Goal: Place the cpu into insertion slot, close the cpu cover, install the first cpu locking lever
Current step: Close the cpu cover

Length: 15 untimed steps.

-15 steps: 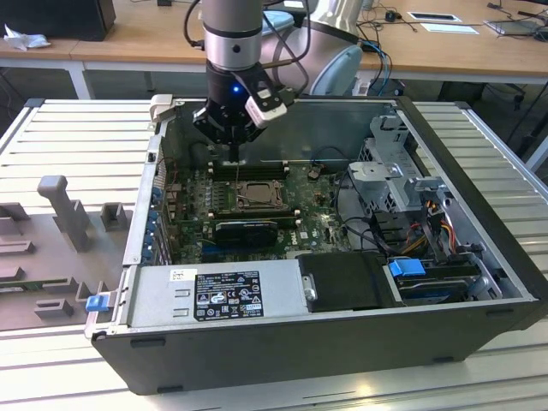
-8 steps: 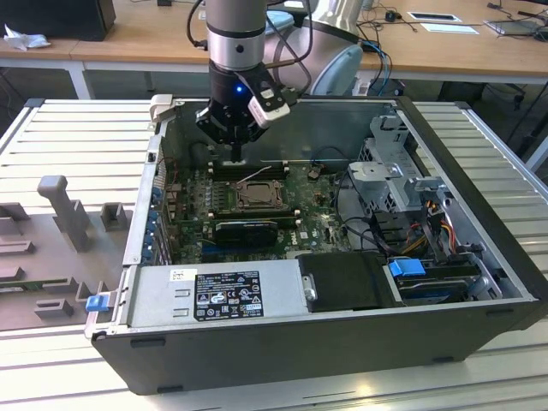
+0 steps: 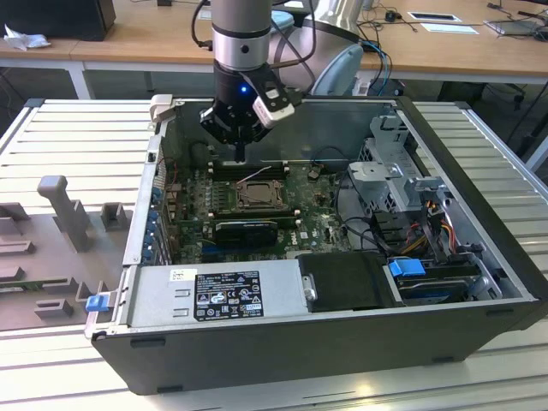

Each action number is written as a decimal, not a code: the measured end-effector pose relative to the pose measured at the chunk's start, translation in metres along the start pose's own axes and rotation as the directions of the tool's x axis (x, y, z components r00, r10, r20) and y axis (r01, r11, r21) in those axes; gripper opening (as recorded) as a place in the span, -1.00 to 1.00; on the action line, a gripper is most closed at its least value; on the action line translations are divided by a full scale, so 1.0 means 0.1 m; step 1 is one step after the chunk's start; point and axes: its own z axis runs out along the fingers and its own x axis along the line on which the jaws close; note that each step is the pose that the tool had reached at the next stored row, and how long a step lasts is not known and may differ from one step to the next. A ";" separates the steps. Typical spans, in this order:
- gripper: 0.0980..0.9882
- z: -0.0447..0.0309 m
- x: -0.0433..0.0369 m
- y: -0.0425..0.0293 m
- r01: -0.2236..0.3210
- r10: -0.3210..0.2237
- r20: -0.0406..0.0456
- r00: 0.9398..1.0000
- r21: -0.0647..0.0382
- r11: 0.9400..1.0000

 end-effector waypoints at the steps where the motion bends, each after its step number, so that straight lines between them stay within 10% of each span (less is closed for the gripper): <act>1: -0.98 0.000 -0.004 0.000 0.000 0.000 0.000 1.000 0.000 1.000; 15: -0.98 0.085 -0.070 -0.010 0.000 0.000 0.001 1.000 -0.017 1.000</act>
